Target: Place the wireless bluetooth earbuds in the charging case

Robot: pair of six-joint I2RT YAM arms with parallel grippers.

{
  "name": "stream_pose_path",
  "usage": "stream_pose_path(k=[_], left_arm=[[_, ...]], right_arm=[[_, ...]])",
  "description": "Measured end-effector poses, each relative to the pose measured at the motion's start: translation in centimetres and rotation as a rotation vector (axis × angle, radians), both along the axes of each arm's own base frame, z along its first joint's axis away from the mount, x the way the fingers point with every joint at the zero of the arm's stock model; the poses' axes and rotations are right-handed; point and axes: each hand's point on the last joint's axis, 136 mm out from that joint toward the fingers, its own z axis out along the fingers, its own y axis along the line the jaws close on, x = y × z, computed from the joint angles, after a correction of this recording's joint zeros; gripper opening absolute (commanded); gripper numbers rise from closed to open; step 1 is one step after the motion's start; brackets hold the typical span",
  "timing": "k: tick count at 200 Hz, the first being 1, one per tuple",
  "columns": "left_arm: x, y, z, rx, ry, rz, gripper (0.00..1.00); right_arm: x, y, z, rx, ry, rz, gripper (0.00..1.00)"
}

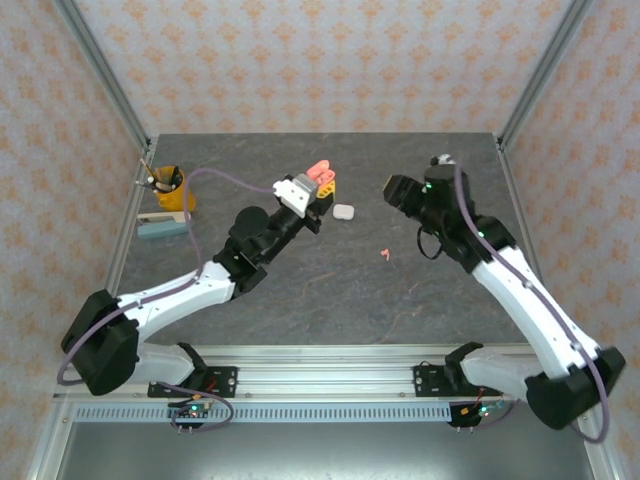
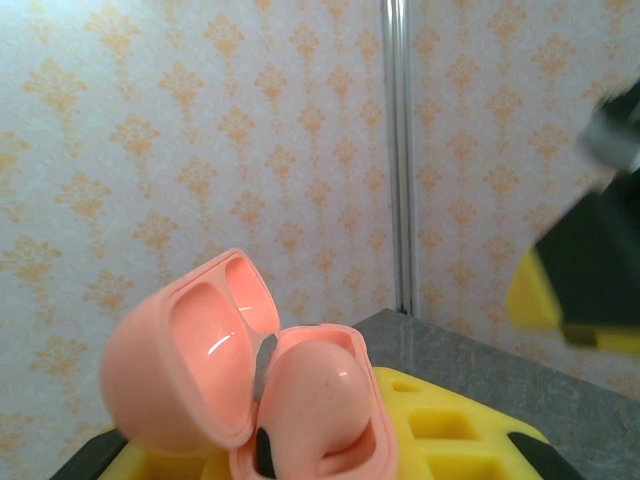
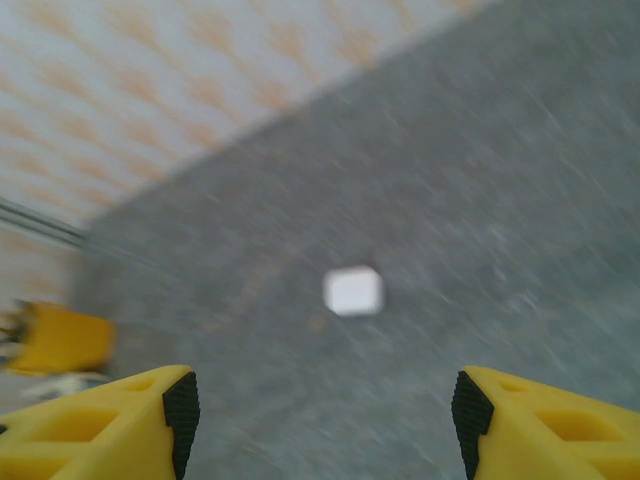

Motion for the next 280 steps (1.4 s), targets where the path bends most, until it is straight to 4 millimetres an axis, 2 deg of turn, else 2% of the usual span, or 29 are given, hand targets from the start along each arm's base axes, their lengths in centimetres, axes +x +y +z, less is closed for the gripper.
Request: stream_pose_path(k=[33, 52, 66, 114, 153, 212, 265, 280], left_arm=[[-1.2, 1.6, 0.6, -0.006, -0.026, -0.013, 0.00], [-1.7, 2.1, 0.9, -0.009, -0.036, -0.021, 0.00], [-2.1, 2.3, 1.0, -0.011, -0.042, -0.030, 0.00], [-2.6, 2.3, 0.3, 0.003, -0.031, -0.049, 0.00], [-2.8, 2.6, 0.6, -0.002, -0.040, -0.048, 0.00], [-2.7, 2.8, 0.8, -0.004, -0.042, -0.041, 0.00], [-2.6, 2.8, 0.8, -0.004, -0.042, -0.041, 0.00], [-2.6, 2.8, 0.7, -0.004, -0.042, -0.041, 0.00]], right_arm=[[0.7, 0.4, -10.1, -0.197, 0.307, 0.050, 0.66], [0.4, 0.5, -14.2, -0.298, 0.433, 0.120, 0.65], [0.3, 0.7, -16.0, -0.353, 0.498, 0.174, 0.63], [1.9, 1.8, -19.3, -0.448, 0.587, 0.290, 0.59], [1.7, 1.5, -21.9, -0.488, 0.658, 0.336, 0.56], [1.6, 0.5, -23.5, -0.491, 0.709, 0.339, 0.54], [1.3, 0.8, -25.6, -0.481, 0.759, 0.360, 0.49], [1.3, 1.0, -25.7, -0.472, 0.756, 0.365, 0.48]])
